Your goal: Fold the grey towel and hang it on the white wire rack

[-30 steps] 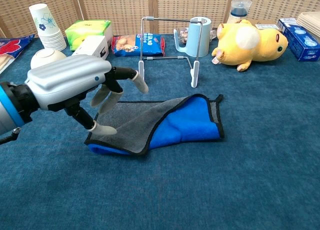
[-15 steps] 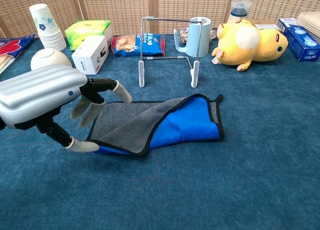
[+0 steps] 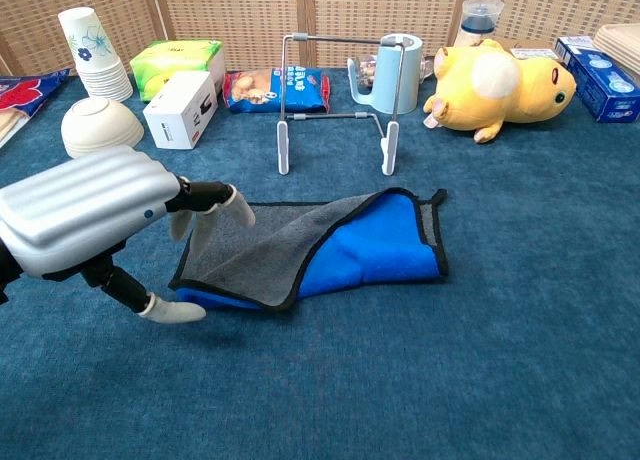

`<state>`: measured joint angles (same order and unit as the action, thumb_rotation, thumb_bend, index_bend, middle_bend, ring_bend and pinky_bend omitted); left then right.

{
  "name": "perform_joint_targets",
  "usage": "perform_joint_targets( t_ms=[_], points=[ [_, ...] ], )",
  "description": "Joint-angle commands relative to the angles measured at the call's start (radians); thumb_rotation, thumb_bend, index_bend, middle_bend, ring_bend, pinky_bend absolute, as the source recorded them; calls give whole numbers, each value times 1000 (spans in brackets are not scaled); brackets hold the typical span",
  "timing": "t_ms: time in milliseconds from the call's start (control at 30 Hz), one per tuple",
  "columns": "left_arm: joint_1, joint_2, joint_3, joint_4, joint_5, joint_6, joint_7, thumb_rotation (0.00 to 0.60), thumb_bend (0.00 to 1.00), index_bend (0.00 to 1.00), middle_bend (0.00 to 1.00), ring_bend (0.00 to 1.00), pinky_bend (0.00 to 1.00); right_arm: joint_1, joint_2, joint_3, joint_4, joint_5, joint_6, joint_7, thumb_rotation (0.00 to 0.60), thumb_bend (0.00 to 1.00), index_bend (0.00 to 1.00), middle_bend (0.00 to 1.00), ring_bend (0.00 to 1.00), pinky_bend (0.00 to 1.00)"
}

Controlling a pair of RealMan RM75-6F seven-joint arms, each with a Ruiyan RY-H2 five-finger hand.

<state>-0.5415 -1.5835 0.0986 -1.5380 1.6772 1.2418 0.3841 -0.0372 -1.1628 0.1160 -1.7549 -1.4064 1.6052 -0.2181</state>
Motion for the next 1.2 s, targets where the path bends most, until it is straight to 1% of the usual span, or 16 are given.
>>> perform_joint_targets(
  t_ms=[33,200,267,367,500,567,700,867,967,1200],
  points=[
    [1,-15,-4,13,3,-12,11,457,68,300,560,537,888,-2,-1,-2,3,2,1,3,600,389,55,39,0,0],
    [-5,-43,-16,43,18,-26,56,452,93,330,567,537,889,-8,2,0,8,5,7,17,600,390,55,39,0,0],
    [-7,-55,-19,51,22,-35,74,465,121,342,570,537,889,-11,4,0,11,7,10,23,600,391,55,39,0,0],
    [-14,-66,-23,60,29,-49,95,512,178,359,576,540,890,-17,6,-1,15,10,15,35,600,391,55,40,0,0],
    [-20,-71,-29,62,31,-64,121,559,248,377,581,542,890,-25,10,0,20,12,25,46,600,391,54,39,0,0],
    [-20,-71,-31,60,31,-68,126,597,292,397,584,545,890,-28,12,0,20,12,29,50,600,390,54,39,0,0],
    [-20,-72,-33,59,30,-74,129,600,349,435,595,556,890,-33,14,1,21,12,36,55,600,392,54,40,0,0],
    [-18,-74,-34,61,33,-72,124,600,429,534,632,578,893,-34,13,1,21,12,35,56,600,391,54,43,0,0],
    [-16,-75,-35,65,36,-68,119,600,450,587,661,595,895,-32,10,2,22,12,32,54,600,390,54,46,0,0],
    [-5,-76,-45,60,14,-65,89,600,457,674,725,643,901,-27,5,5,23,14,26,49,600,392,54,46,0,0]
  ],
)
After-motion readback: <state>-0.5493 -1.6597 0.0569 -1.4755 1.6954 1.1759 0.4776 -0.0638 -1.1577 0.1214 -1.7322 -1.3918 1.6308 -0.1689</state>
